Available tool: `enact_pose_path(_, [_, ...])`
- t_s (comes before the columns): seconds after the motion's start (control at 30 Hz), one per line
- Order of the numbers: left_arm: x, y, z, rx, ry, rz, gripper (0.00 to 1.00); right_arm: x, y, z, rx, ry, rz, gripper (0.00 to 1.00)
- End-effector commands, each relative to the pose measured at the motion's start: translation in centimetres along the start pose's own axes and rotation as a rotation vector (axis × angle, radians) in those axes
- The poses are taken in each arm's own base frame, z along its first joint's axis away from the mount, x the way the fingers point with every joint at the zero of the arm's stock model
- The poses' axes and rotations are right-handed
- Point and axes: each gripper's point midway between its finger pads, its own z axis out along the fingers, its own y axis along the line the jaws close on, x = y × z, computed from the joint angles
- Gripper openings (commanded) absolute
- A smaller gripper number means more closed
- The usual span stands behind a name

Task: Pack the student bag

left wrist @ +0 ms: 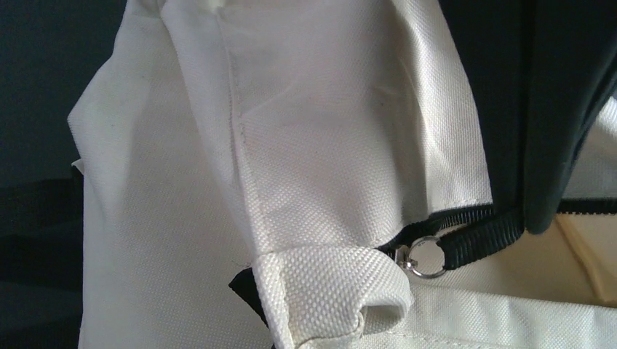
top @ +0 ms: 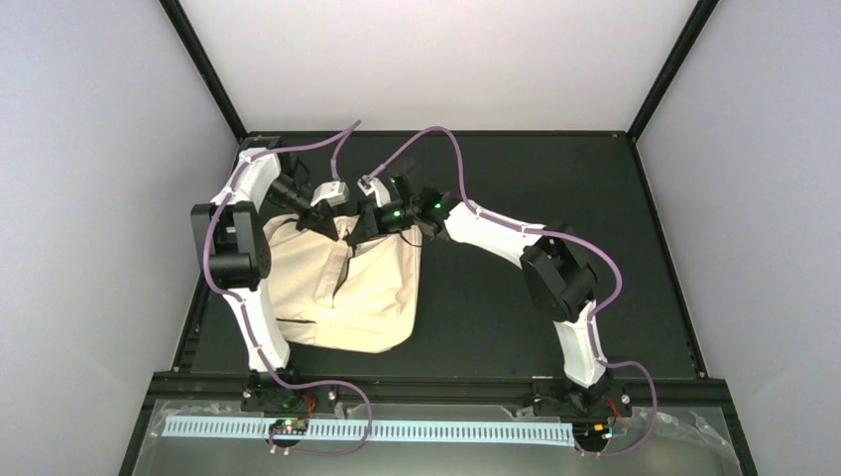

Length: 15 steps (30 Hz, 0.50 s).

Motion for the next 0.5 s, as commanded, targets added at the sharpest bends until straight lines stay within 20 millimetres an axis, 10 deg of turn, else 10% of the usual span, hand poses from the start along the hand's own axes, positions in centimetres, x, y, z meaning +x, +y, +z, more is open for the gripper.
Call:
enact_pose_path(0.0, [-4.0, 0.1, -2.1, -0.061, -0.148, -0.034, 0.01, -0.4, 2.6, -1.2, -0.039, -0.003, -0.023, 0.01])
enact_pose_path(0.17, [-12.7, -0.7, -7.2, -0.138, -0.523, -0.163, 0.02, -1.2, 3.8, -2.8, -0.051, -0.031, -0.030, 0.01])
enact_pose_path(0.47, [-17.7, -0.4, -13.6, -0.450, -0.679, -0.214, 0.01, 2.5, 3.3, -5.6, -0.013, -0.052, 0.028, 0.01])
